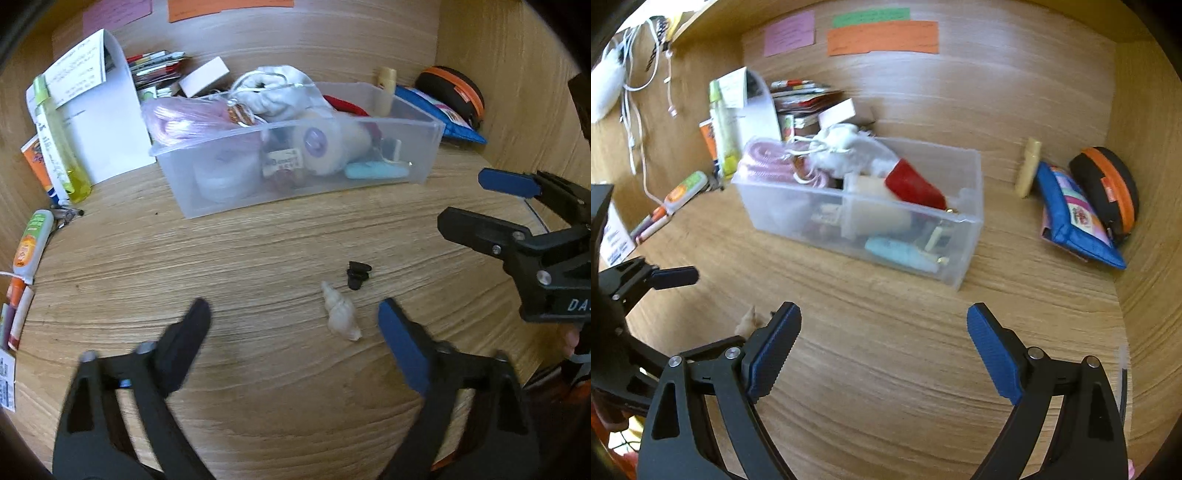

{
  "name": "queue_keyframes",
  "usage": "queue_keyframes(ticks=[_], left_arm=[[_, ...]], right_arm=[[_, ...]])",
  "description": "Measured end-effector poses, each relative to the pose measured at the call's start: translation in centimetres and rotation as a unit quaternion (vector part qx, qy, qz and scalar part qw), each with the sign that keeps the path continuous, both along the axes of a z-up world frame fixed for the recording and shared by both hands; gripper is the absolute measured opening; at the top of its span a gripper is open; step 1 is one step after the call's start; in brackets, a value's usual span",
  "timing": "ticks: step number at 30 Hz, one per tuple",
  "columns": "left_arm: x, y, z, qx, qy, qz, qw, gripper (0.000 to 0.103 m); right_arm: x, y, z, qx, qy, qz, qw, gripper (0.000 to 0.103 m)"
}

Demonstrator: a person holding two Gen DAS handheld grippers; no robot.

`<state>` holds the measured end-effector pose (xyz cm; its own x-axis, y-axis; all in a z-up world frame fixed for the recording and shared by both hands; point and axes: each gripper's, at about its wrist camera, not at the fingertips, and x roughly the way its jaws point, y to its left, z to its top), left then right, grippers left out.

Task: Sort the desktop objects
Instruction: 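Move both tools back toward the cream seashell and black plastic piece, then grasp the cream seashell with the left tool while the right tool grasps the black piece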

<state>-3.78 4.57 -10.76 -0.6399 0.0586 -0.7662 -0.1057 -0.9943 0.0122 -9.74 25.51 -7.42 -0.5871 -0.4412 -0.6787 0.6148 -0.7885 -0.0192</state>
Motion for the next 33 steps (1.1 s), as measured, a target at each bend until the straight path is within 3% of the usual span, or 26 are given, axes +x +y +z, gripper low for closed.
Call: queue_keyframes(ticks=[2,8,12,16,19,24,28,33], left_arm=[[-0.3,0.0,-0.4,0.005,-0.009,-0.001,0.9999,0.066],[-0.4,-0.1,-0.6,0.006,-0.004,0.003,1.0000,0.052],[-0.6,-0.4,-0.7,0.006,-0.002,0.002,1.0000,0.048],[-0.5,-0.5,-0.6,0.000,0.002,-0.009,1.0000,0.026],[-0.6,-0.9,-0.5,0.003,0.004,-0.006,1.0000,0.016],[-0.6,-1.7,-0.5,0.030,0.007,-0.002,0.9995,0.016],[-0.8,-2.6,-0.4,0.059,0.005,0.002,0.9982,0.016],[-0.8,-3.4,0.2,0.062,0.014,0.017,0.9978,0.016]], right_arm=[[0.1,-0.1,-0.1,0.004,0.002,0.011,1.000,0.089],[0.8,-1.1,-0.4,0.014,0.003,0.052,0.999,0.083],[1.0,-2.7,-1.2,0.028,-0.007,0.082,0.996,0.070],[1.4,-4.4,-2.3,0.044,-0.021,0.115,0.992,0.058],[1.5,-5.5,-2.9,0.060,-0.028,0.127,0.990,0.050],[1.6,-6.8,-3.6,0.075,-0.035,0.143,0.986,0.046],[1.5,-7.4,-3.9,0.080,-0.038,0.139,0.986,0.036],[1.1,-7.4,-3.9,0.070,-0.057,0.144,0.986,0.017]])
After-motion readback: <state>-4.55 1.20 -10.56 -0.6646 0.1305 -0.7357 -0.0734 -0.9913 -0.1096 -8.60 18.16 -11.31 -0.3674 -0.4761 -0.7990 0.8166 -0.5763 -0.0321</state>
